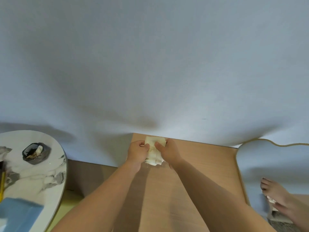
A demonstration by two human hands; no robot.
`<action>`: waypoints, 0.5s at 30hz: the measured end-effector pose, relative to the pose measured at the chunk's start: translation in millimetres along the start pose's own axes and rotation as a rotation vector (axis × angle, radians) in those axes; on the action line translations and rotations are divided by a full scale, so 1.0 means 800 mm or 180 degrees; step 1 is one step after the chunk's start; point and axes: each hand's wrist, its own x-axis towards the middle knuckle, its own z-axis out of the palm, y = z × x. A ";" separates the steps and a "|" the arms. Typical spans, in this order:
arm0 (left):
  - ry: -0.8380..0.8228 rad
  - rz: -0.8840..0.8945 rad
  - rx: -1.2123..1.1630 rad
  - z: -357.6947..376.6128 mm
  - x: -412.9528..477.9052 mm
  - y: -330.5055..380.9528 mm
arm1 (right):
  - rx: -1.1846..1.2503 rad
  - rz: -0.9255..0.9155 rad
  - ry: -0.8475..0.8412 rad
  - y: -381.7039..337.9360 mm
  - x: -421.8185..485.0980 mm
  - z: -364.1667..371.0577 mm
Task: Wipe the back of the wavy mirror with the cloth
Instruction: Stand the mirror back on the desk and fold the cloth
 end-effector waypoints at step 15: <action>0.0317 0.0433 0.1580 0.020 0.081 -0.083 | -0.1409 0.0381 0.0674 0.063 0.080 0.068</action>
